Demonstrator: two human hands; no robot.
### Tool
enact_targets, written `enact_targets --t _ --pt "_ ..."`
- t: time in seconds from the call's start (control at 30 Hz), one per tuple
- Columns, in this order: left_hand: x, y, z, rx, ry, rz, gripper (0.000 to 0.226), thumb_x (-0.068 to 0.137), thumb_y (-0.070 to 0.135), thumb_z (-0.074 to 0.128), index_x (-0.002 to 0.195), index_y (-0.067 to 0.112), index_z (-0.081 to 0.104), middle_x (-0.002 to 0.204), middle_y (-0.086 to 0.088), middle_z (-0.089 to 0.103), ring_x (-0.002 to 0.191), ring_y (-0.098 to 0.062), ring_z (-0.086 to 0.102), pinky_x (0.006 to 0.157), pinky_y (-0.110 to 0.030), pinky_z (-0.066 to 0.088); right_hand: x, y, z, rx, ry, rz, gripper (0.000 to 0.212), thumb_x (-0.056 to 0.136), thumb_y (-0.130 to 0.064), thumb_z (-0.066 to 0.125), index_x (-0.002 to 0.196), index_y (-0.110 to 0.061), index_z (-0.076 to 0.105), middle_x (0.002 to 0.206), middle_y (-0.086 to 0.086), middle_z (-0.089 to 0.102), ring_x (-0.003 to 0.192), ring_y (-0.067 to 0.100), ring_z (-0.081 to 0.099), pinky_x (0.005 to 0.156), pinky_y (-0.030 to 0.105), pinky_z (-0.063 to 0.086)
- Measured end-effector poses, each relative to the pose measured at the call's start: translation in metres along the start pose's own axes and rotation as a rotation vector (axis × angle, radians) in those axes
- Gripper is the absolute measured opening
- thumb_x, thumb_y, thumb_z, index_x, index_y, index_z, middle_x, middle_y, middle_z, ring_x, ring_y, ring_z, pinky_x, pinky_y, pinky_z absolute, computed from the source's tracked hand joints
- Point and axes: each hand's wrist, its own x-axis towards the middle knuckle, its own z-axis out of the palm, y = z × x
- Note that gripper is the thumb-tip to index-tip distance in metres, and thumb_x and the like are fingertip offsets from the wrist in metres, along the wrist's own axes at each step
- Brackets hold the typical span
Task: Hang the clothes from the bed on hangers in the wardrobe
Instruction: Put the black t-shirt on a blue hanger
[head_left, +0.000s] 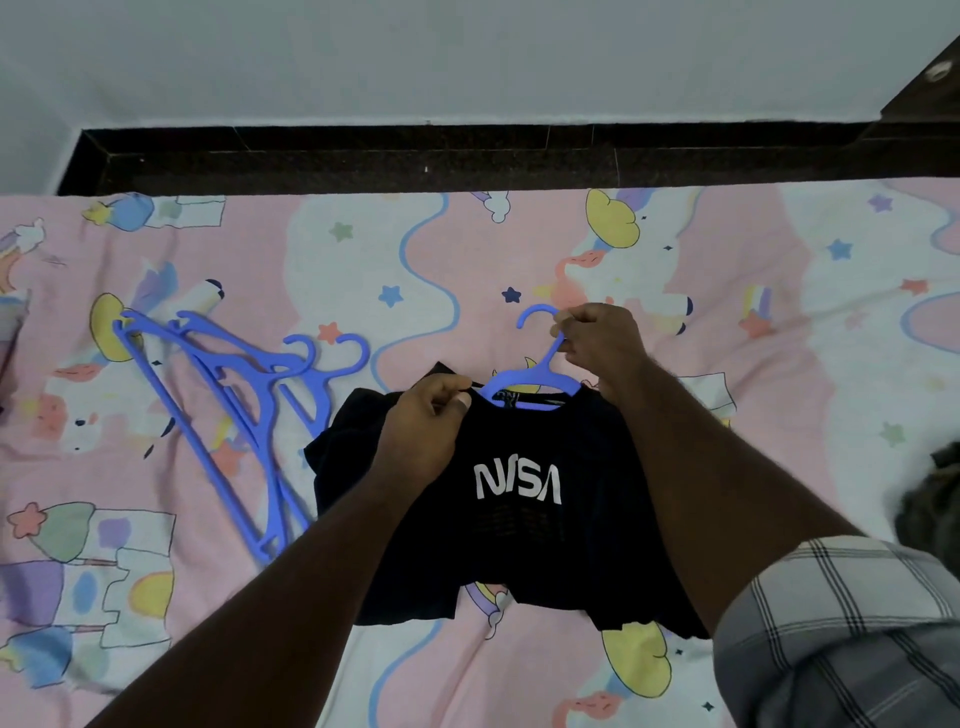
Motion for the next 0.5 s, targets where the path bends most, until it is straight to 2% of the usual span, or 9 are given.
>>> enact_targets --t 0.13,0.23,0.37,0.5 --pt "-0.008 0.011 -0.012 -0.058 0.021 -0.015 0.016 0.098 0.024 0.060 0.105 0.035 0.069 0.100 0.013 0.072 0.095 -0.005 0.068 0.088 -0.026 0.053 -0.020 -0.032 -0.007 0.014 -0.102 -0.074 0.013 0.095 -0.002 0.060 0.099 -0.010 0.069 0.090 0.013 0.074 0.085 0.028 0.071 0.081 0.041 0.062" --pt "-0.018 0.031 -0.026 -0.088 0.063 -0.007 0.017 0.098 0.021 0.060 0.105 0.030 0.072 0.095 0.012 0.073 0.091 -0.007 0.068 0.087 -0.029 0.053 -0.042 -0.056 -0.017 -0.003 -0.101 -0.175 0.019 0.094 -0.003 0.062 0.085 -0.017 0.070 0.092 0.018 0.074 0.087 0.035 0.071 0.081 0.045 0.062" --pt "-0.040 0.071 -0.046 -0.178 0.106 0.008 0.017 0.097 0.021 0.061 0.099 0.034 0.072 0.088 0.006 0.074 0.087 -0.011 0.068 0.084 -0.031 0.052 -0.080 -0.094 -0.033 0.021 -0.074 -0.260 0.018 0.095 -0.010 0.065 0.085 -0.024 0.069 0.086 0.008 0.076 0.088 0.029 0.073 0.080 0.044 0.062" --pt "-0.071 0.130 -0.067 -0.266 0.131 0.071 0.017 0.097 0.015 0.061 0.102 0.024 0.075 0.093 -0.002 0.075 0.087 -0.015 0.069 0.083 -0.032 0.054 -0.130 -0.137 -0.057 0.069 -0.090 -0.356 0.011 0.095 -0.007 0.065 0.093 -0.015 0.072 0.086 0.010 0.076 0.087 0.030 0.074 0.081 0.043 0.062"
